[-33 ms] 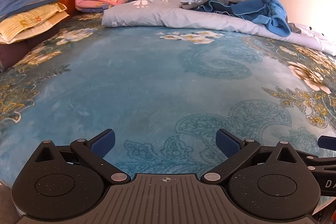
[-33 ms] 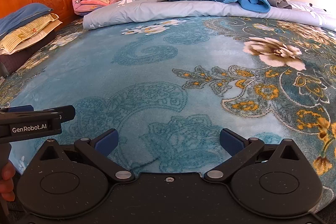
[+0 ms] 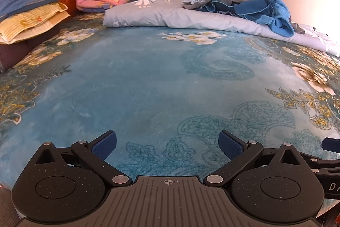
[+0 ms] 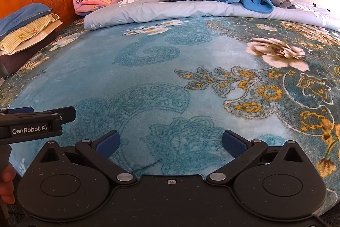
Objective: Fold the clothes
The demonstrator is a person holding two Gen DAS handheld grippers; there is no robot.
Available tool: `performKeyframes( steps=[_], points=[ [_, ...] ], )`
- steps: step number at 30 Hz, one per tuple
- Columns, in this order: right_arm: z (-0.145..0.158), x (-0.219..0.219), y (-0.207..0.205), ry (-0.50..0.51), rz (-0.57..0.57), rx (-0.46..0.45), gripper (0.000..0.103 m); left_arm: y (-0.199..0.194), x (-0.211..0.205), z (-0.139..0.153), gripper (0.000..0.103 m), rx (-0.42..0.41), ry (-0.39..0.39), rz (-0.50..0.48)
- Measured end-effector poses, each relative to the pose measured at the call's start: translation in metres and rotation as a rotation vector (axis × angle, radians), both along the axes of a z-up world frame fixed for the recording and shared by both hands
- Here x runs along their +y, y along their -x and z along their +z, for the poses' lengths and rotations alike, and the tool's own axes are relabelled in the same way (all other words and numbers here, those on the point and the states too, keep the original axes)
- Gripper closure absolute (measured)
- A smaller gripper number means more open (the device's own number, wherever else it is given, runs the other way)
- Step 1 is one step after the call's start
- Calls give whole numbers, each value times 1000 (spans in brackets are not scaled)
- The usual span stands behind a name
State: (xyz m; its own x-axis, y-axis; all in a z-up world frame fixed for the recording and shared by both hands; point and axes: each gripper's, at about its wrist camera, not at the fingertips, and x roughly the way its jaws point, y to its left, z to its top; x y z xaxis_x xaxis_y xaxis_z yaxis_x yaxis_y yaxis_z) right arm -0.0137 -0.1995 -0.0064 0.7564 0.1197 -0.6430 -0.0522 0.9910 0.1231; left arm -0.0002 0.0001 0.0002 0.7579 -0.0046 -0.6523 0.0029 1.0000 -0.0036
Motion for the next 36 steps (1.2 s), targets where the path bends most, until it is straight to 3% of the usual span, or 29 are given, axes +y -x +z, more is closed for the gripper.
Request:
performKeyframes(
  steps=[36],
  points=[
    [3,-17,-11,-9,-52,-8,1,-9,2,-1,0,8,5,-9]
  ],
)
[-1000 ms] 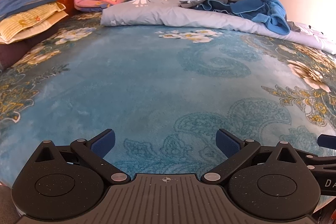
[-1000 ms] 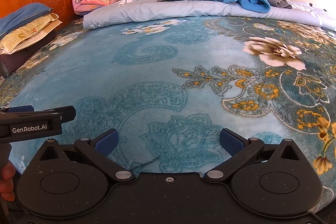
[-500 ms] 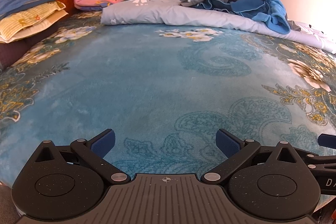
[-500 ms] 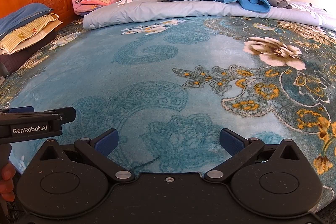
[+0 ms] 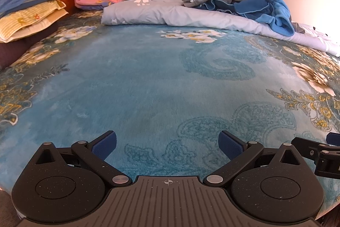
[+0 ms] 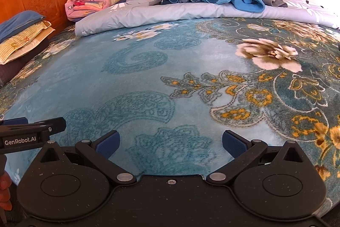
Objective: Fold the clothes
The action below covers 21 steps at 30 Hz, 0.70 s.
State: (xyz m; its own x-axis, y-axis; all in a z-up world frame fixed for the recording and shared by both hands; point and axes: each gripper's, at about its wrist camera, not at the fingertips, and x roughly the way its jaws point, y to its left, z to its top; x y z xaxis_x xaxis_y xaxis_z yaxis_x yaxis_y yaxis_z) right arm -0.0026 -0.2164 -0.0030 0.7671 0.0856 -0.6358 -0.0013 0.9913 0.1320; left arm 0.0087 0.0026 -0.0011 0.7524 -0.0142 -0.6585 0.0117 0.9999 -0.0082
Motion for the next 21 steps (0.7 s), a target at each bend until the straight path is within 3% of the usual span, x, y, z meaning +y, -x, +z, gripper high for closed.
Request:
performKeyframes(
  steps=[6,10,14,21],
  points=[
    [3,-15,-9,-15,-21,-35,1,-5,-2,3,0,-76,-3,-21],
    [9,-27,-30,5,-28,-59,1,-20,-2,9,0,-93,38,-49],
    [25,-43,-54,-7,-9,-140,1,-54,1,20,0,-62,106,-103],
    [43,-92,-121,-49,-71,-203,1,-161,-14,79,0,-156,85,-226]
  ],
)
